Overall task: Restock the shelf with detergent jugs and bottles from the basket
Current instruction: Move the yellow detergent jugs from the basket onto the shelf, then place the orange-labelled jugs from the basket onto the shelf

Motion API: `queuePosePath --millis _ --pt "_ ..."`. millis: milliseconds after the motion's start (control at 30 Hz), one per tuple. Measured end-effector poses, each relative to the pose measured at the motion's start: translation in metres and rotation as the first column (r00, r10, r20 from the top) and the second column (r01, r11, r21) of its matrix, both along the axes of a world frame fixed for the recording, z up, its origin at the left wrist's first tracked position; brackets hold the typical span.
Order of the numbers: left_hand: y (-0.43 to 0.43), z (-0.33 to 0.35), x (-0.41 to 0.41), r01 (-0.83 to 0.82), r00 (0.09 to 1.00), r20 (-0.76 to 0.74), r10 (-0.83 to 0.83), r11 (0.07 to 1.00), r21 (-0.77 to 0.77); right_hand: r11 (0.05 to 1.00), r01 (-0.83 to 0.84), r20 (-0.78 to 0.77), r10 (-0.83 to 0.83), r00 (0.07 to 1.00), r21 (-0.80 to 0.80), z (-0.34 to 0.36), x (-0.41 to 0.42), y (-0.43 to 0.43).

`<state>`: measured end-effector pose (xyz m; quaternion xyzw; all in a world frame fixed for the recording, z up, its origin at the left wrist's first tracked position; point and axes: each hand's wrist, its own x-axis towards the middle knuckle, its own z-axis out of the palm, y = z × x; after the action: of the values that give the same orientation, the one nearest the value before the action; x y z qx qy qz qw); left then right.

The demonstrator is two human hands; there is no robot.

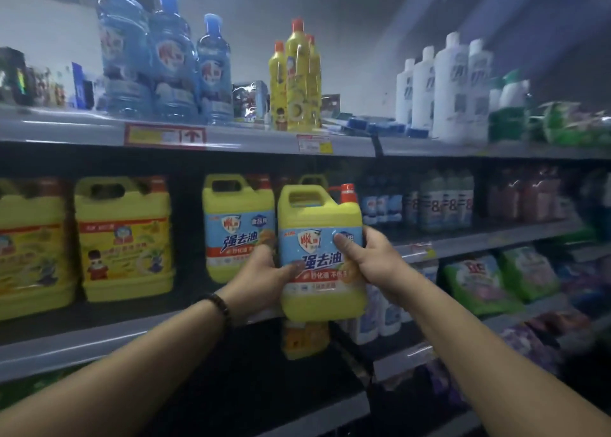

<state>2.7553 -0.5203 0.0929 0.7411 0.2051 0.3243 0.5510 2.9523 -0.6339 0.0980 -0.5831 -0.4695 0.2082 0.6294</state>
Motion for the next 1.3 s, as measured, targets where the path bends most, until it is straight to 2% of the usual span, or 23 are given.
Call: queuePosePath --millis 133,233,367,433,567,700,767,833,967,1067,1133,1233,1300 --pt "0.030 0.024 0.034 -0.153 0.988 -0.005 0.156 0.979 0.136 1.000 0.016 0.009 -0.016 1.000 -0.022 0.030 0.032 0.038" --pt "0.055 0.033 0.056 -0.270 0.956 -0.019 0.291 0.907 0.323 0.999 -0.027 0.025 0.027 0.999 -0.019 0.046 0.051 0.062" --pt "0.072 0.025 0.075 -0.377 0.906 0.002 0.423 0.805 0.458 0.998 0.005 0.180 0.005 0.984 -0.057 0.045 0.072 0.089" --pt "0.078 0.013 0.080 -0.369 0.901 0.001 0.434 0.765 0.528 0.992 0.047 0.234 -0.019 0.972 -0.116 0.036 0.078 0.093" --pt "0.085 0.007 0.086 -0.361 0.875 -0.016 0.484 0.674 0.644 0.970 0.165 0.437 -0.072 0.897 -0.178 0.019 0.080 0.098" --pt "0.080 0.010 0.092 -0.389 0.834 -0.037 0.551 0.634 0.669 0.978 0.186 0.349 -0.142 0.926 -0.094 0.003 0.088 0.108" --pt "0.076 0.010 0.092 -0.415 0.807 -0.037 0.589 0.611 0.674 0.972 0.219 0.354 -0.175 0.919 -0.089 -0.001 0.084 0.109" --pt "0.075 0.010 0.089 -0.409 0.806 -0.040 0.590 0.606 0.682 0.956 0.260 0.407 -0.186 0.894 -0.134 -0.003 0.081 0.110" --pt "0.069 0.004 0.068 -0.340 0.860 -0.038 0.509 0.626 0.702 0.906 0.358 0.491 -0.211 0.845 -0.227 0.002 0.052 0.091" --pt "0.049 -0.002 0.041 -0.301 0.897 -0.031 0.440 0.662 0.686 0.887 0.437 0.525 -0.304 0.795 -0.147 -0.010 0.024 0.070" --pt "0.032 -0.008 0.020 -0.263 0.915 -0.047 0.400 0.682 0.682 0.897 0.433 0.569 -0.310 0.761 -0.090 -0.026 0.003 0.056" --pt "0.002 -0.030 -0.022 -0.151 0.940 -0.144 0.309 0.757 0.636 0.908 0.419 0.628 -0.311 0.713 -0.026 -0.052 -0.030 0.036" --pt "-0.017 -0.055 -0.057 -0.097 0.946 -0.184 0.268 0.771 0.629 0.914 0.405 0.657 -0.289 0.696 -0.028 -0.069 -0.056 0.021"
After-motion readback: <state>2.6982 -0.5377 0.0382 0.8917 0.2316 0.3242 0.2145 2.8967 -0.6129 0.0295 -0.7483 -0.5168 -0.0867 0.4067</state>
